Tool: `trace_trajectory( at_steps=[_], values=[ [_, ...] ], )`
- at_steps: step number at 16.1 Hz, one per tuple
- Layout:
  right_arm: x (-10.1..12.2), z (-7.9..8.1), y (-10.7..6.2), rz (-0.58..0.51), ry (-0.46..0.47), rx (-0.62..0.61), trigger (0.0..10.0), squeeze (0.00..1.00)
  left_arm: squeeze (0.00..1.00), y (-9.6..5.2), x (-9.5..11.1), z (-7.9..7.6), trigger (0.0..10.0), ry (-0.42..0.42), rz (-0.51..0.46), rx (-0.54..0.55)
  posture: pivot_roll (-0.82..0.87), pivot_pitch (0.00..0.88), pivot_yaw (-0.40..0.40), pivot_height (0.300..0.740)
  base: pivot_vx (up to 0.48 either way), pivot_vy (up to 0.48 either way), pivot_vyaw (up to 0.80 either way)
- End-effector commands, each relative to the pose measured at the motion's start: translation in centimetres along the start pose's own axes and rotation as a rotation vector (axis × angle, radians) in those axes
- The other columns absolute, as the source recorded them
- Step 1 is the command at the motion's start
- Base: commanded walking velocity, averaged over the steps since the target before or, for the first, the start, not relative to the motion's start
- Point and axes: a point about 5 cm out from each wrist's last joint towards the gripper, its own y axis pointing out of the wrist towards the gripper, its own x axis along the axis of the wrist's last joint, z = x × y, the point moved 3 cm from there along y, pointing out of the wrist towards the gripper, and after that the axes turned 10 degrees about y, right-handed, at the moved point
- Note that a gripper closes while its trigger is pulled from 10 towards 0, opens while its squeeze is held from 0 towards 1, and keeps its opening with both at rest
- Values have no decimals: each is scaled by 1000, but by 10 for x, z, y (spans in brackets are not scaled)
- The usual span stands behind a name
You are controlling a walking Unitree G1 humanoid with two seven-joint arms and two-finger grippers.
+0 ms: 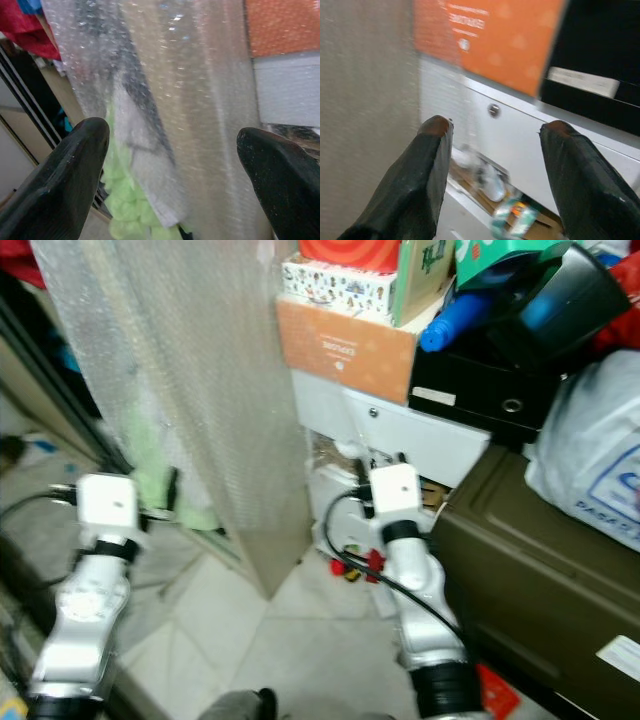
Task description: Clean up the room
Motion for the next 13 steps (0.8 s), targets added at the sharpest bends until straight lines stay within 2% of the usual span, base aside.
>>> trace_trajectory(
  at_steps=[1, 4, 6, 8, 10, 13],
  values=[
    [1, 3, 0, -6, 27, -3, 10000, 0, 0, 0, -4, 5, 10000, 20, 12, 9, -54, 6, 72, 740, 0, 0, 0],
    [0, 11, 5, 1, 50, 29, 10000, 0, 0, 0, -9, 6, 10000, 20, 30, 46, -51, 0, 43, 740, 0, 0, 0],
    [1, 19, 10, -2, 10, 85, 10000, 0, 0, 1, -8, 6, 10000, 14, 27, 69, -52, 0, 6, 740, 0, 0, 0],
    [3, 17, 16, -2, -8, 104, 10000, 0, 0, -1, -9, 2, 10000, -15, 39, 103, -40, 0, -26, 740, 0, 0, 0],
    [0, 26, 15, 12, -11, 148, 10000, 0, 0, -8, -11, -2, 10000, -25, 50, 103, -26, 0, -46, 740, 0, 0, 0],
    [1, 29, 18, 5, 7, 144, 10000, 0, 0, -13, -14, 0, 10000, -21, 59, 105, -19, 1, -39, 740, 0, 0, 752]
  ],
)
